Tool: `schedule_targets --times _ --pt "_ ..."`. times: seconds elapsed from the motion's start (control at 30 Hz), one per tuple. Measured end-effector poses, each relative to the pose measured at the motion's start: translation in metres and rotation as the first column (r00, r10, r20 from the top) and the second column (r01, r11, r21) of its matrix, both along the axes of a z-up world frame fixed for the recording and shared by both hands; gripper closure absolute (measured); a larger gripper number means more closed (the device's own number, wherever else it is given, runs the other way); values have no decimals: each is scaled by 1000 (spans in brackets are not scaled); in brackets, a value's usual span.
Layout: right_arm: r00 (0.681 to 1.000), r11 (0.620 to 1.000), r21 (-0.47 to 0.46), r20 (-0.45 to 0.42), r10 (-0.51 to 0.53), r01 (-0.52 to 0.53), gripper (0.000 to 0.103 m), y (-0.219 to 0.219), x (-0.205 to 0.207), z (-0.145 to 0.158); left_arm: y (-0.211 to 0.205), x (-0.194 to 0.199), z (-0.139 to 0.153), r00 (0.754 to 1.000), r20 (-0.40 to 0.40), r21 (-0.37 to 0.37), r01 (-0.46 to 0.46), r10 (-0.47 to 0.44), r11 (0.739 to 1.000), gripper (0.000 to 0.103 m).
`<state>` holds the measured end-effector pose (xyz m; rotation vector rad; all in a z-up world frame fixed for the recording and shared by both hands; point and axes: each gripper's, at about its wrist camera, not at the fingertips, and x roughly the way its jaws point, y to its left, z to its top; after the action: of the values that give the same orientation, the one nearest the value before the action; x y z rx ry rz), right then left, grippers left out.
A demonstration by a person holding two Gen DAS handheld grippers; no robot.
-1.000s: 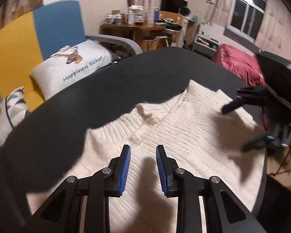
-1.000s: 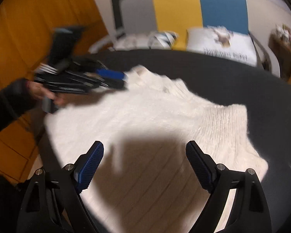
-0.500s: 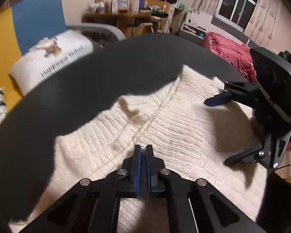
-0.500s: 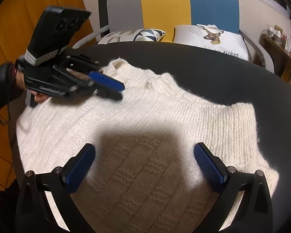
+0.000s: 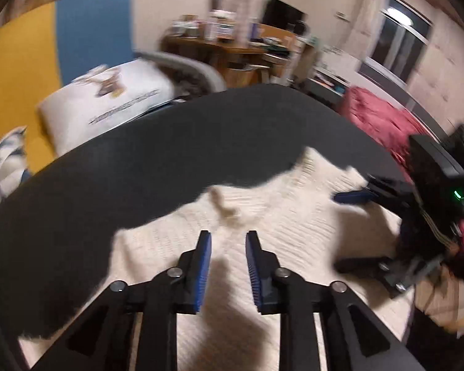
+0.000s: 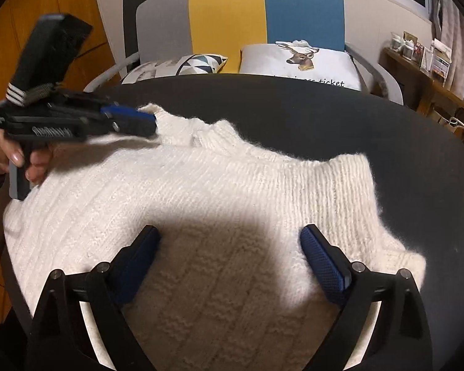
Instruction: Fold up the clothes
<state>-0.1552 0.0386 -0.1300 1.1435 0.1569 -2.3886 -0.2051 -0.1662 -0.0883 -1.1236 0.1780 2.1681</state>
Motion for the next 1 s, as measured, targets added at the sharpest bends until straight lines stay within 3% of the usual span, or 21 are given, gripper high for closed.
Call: schedule_targets --times 0.1,0.2,0.27,0.33,0.37,0.4,0.47,0.57,0.67,0.8,0.93,1.0 --pt "1000 1000 -8 6 4 -4 7 -2 -2 -1 24 -2 -7 990 49 -65 134 -131 989 74" --pt "1000 1000 -19 7 5 -5 7 -2 -2 -1 40 -11 -16 980 89 -105 189 -180 976 71" --pt "1000 1000 -28 8 5 -5 7 0 -1 -1 43 -20 -20 976 124 -89 192 -180 977 71" --pt "1000 999 -37 9 6 -5 6 2 1 -1 49 -14 -23 977 92 -115 201 -191 973 74" --pt "1000 999 -42 9 4 -4 6 2 1 -1 53 -10 -23 978 69 -132 205 -198 970 90" --pt "1000 999 -49 8 2 -2 6 3 2 -1 56 -6 -24 978 45 -150 210 -205 966 99" --pt "1000 999 -51 -4 -10 10 6 4 5 1 60 6 -23 978 -10 -178 202 -207 963 100" --pt "997 998 -38 -54 -48 46 7 4 14 5 56 4 -12 988 -55 -151 131 -141 980 101" --pt "989 994 -29 -104 -109 107 7 7 20 9 62 -6 -31 994 -29 -199 94 -101 976 100" --pt "992 992 -20 -20 -124 124 5 8 8 -2 61 -8 -35 998 -21 -165 52 -56 985 98" --pt "992 993 -12 -23 -121 121 4 6 9 -3 39 -17 -23 997 68 -56 -15 19 998 92" --pt "993 993 -16 -24 -119 118 4 8 10 -4 11 -15 -7 994 59 7 -94 93 996 88"
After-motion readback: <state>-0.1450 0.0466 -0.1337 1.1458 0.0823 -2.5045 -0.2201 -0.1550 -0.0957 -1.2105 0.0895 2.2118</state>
